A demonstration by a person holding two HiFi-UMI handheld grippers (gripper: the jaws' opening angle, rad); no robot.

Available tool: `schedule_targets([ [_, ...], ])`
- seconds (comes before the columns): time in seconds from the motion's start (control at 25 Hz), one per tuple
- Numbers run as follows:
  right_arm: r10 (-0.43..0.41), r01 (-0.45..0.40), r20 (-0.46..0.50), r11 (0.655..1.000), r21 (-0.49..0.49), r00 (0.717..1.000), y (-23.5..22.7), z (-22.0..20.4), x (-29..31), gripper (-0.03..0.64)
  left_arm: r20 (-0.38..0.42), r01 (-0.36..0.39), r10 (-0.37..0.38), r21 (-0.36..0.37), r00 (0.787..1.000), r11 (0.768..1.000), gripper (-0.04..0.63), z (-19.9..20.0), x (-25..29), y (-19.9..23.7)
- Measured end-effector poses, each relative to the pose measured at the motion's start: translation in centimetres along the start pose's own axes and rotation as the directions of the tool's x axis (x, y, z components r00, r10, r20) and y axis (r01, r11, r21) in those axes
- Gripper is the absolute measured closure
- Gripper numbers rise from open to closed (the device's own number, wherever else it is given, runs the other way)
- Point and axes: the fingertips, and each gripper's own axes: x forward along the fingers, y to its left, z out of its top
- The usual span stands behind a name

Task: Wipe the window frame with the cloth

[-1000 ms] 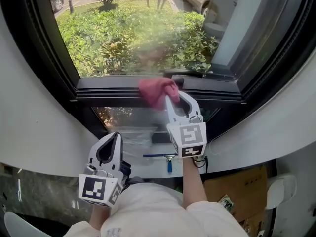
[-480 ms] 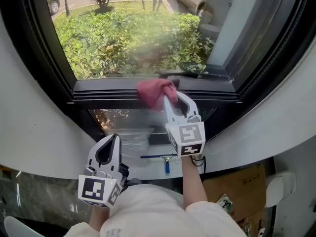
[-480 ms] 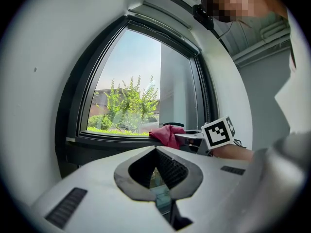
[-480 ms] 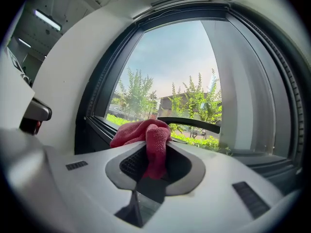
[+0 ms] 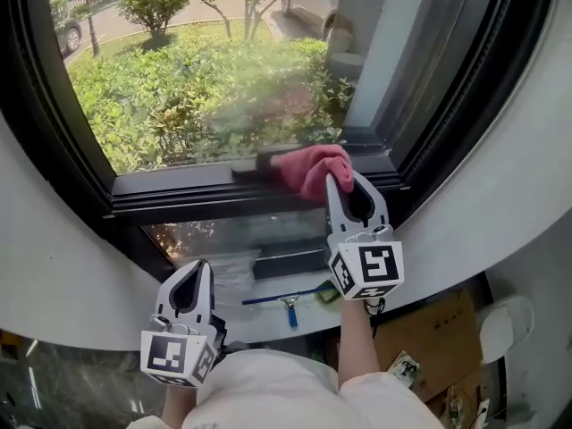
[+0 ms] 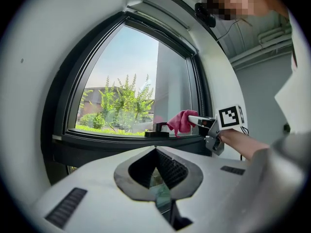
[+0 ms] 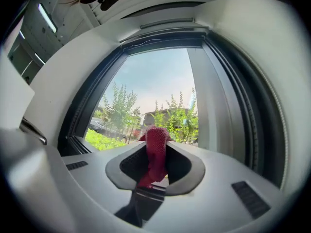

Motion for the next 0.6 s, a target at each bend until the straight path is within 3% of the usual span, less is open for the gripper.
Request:
schedule_targets([
  [0.24, -0.163, 0.171, 0.067, 0.975, -0.144, 0.984, -6.3, 4.7, -1.3, 0.528, 0.012, 0.073, -0.073, 0.006, 0.997, 0.997, 0.588, 0.6, 1.5, -1.5],
  [0.6, -0.323, 0.36, 0.185, 0.906, -0.222, 0.928, -13.9, 11.6, -2.6, 0.528, 0.024, 0.124, -0.124, 0.01, 0.992, 0.992, 0.588, 1.2, 2.6, -2.5],
])
